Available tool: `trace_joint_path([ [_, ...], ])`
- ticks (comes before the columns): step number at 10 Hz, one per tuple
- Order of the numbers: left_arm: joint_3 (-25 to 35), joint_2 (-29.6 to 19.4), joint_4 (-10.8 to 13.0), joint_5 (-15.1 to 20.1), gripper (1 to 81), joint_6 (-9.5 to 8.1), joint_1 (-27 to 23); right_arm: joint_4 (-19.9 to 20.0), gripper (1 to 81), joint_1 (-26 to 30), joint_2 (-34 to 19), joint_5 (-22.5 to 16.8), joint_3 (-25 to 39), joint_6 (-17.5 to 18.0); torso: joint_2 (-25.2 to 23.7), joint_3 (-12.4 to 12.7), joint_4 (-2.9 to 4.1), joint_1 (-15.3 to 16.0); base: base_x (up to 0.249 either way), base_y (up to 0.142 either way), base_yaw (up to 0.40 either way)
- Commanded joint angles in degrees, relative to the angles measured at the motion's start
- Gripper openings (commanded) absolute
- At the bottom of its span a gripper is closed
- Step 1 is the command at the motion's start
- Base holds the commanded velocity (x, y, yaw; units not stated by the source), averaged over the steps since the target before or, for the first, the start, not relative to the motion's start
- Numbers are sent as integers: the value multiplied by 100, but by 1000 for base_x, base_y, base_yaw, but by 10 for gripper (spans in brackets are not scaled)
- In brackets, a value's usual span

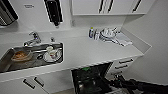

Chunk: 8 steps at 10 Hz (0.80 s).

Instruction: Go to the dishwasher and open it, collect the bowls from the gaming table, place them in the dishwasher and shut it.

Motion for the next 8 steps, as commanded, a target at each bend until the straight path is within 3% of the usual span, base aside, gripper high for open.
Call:
trace_joint_path([
  [1, 43, -18, 0, 273, 811, 27, 43, 76, 811, 545, -404, -180, 356, 13, 0, 0, 0, 0, 0, 0, 0],
  [3, 34, -26, 0, 256, 811, 1, 35, 58, 811, 133, -789, -400, 724, -4, 0, 0, 0, 0, 0, 0, 0],
  [7, 16, -44, -18, 247, 811, -26, -36, -12, 811, -1220, -1353, -312, 883, -93, 0, 0, 0, 0, 0, 0, 0],
  [8, -1, -53, -123, 107, 811, -26, -44, -30, 811, -1554, -1441, -216, 857, -127, 0, 0, 0, 0, 0, 0, 0],
])
